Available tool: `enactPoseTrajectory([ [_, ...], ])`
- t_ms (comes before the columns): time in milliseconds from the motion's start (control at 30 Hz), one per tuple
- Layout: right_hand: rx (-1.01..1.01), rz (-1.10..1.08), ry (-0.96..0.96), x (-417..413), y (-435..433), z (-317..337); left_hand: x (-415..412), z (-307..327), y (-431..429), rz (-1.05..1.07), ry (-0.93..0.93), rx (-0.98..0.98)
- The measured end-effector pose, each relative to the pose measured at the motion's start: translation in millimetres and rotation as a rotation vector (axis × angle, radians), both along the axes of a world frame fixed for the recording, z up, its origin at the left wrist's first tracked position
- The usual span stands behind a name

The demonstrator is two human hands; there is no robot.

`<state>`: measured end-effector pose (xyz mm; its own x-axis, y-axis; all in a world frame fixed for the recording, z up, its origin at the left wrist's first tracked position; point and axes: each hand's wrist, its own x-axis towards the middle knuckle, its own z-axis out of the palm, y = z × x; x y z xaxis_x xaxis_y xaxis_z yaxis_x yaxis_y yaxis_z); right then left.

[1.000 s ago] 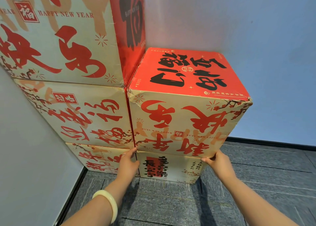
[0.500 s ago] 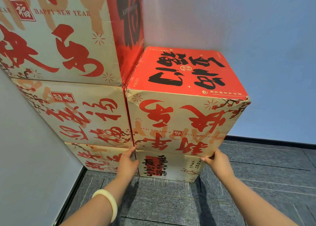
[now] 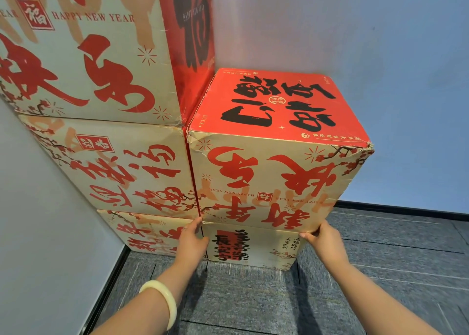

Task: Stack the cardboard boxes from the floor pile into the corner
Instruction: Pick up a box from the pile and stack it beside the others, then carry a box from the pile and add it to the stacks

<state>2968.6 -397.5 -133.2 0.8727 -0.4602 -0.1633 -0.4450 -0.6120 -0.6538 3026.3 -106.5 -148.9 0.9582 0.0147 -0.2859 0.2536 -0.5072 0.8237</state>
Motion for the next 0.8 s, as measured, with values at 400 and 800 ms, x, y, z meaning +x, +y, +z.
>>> enactPoseTrajectory([
  [400,0.133,0.017,0.139,-10,-9,3,-18,15,-5,0.026,0.089,0.056],
  [800,0.305,-0.123,0.253,-94,-28,155,-75,196,-89,-0.257,0.303,-0.003],
])
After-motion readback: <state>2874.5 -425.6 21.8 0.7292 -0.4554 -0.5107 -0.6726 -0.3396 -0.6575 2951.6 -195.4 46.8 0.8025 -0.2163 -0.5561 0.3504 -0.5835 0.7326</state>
